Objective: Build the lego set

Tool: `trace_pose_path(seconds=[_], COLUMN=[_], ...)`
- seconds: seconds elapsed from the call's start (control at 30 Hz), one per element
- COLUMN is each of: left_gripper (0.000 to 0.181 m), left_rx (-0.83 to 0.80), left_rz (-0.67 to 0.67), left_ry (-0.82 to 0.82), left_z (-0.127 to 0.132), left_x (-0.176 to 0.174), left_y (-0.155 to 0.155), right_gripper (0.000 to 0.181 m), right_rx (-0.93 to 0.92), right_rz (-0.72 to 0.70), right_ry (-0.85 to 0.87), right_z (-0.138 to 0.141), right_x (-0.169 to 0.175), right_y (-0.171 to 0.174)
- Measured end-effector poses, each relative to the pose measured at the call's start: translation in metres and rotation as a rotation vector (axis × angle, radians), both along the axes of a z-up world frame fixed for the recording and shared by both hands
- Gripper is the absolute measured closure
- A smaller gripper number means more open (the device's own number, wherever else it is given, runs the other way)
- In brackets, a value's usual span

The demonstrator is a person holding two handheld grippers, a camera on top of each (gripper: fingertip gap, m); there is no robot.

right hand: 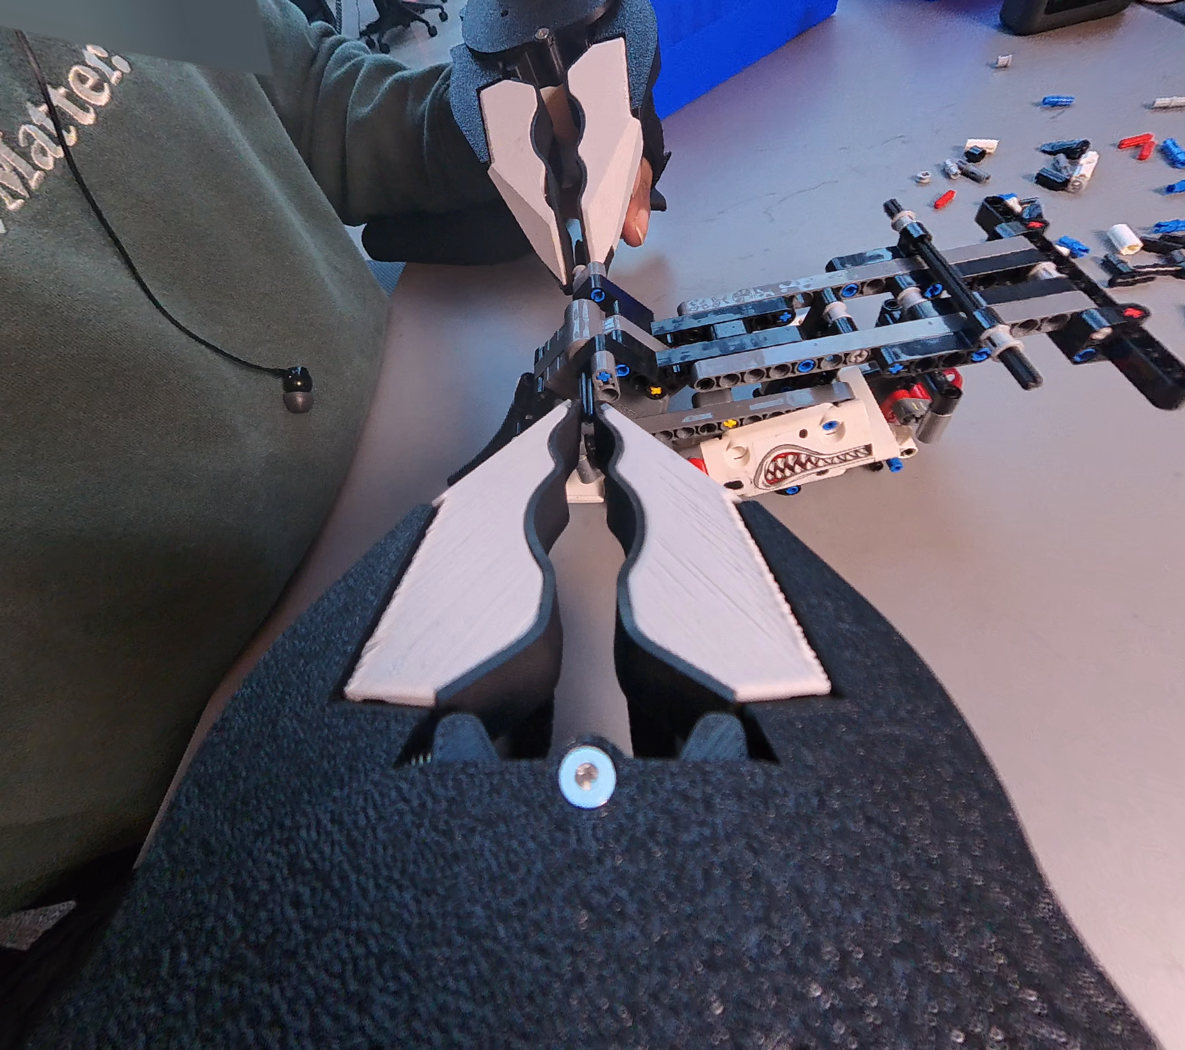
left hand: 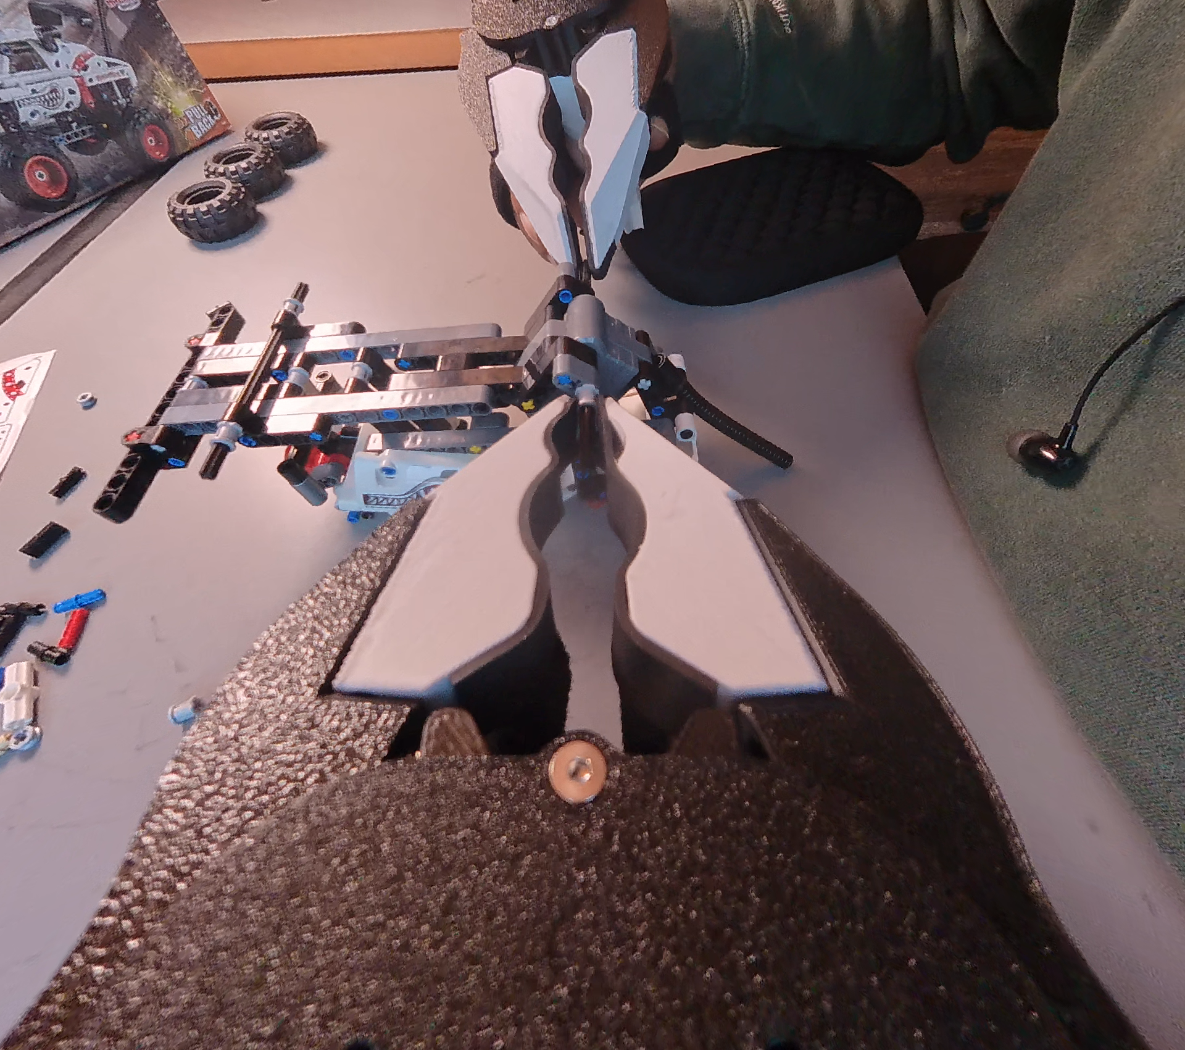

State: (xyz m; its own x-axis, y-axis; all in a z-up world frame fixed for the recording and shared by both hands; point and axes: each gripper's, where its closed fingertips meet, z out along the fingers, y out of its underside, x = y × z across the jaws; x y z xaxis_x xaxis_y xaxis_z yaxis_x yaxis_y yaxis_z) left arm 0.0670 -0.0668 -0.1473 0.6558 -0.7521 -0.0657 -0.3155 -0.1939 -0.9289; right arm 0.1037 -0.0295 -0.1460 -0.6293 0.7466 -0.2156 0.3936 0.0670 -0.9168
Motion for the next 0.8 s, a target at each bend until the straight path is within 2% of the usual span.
trace_pose_path(seconds=[0.4, 0.47, 0.57, 0.67, 0.8], left_gripper=[0.174, 0.156, 0.147, 0.155, 0.162], left_rx=[-0.038, -0.034, -0.06, -0.038, -0.006], left_rz=[0.007, 0.019, 0.005, -0.025, -0.057], left_ry=[-0.051, -0.084, -0.073, 0.038, 0.107], left_z=[0.002, 0.01, 0.011, 0.002, 0.001], left_x=[0.0, -0.001, 0.004, 0.012, 0.013], left_y=[0.0, 0.002, 0.008, 0.012, 0.011], right_gripper=[0.179, 0.179, 0.179, 0.179, 0.178], right_rx=[0.015, 0.035, 0.037, 0.044, 0.043], right_rz=[-0.006, -0.011, -0.007, 0.0, 0.0], right_ry=[0.012, 0.019, 0.026, 0.03, 0.031], right_z=[0.0, 0.0, 0.001, 0.001, 0.0], right_x=[0.001, 0.001, 0.0, -0.001, 0.001], right_y=[0.0, -0.001, -0.003, -0.005, -0.005])
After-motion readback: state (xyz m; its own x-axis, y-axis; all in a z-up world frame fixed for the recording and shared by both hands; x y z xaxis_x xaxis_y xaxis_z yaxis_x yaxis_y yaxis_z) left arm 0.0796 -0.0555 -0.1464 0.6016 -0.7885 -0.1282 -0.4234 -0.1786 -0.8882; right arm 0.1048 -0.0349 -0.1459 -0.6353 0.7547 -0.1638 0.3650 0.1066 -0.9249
